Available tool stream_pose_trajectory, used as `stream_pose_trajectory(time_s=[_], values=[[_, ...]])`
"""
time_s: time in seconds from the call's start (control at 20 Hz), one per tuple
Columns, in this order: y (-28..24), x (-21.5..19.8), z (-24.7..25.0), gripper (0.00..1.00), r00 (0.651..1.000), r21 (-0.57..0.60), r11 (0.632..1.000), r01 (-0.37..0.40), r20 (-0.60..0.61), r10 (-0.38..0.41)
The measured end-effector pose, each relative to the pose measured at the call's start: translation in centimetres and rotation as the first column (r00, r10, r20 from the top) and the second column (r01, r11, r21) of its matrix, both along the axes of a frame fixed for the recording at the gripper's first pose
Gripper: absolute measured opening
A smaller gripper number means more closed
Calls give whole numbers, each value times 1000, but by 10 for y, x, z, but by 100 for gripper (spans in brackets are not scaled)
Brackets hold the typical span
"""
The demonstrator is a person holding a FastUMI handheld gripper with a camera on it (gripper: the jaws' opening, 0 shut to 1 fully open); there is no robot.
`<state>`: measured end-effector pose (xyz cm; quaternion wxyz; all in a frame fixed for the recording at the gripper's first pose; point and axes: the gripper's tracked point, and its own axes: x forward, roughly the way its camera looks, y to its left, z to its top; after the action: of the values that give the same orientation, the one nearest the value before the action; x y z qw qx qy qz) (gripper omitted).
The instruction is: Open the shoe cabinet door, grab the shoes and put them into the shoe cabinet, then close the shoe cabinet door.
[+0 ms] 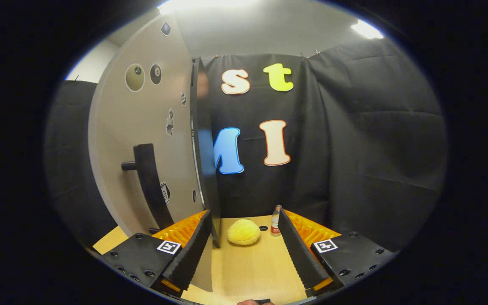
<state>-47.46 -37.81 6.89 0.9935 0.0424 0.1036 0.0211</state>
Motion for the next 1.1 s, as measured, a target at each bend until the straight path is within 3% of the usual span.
stream_pose_trajectory(time_s=[0.25,0.6,1.1], values=[[17,16,1,98,996,-15,996,-85,17,85],[30,11,5,97,999,-83,996,-34,-10,33],[126,-14,6,97,999,-60,998,19,-36,-21]])
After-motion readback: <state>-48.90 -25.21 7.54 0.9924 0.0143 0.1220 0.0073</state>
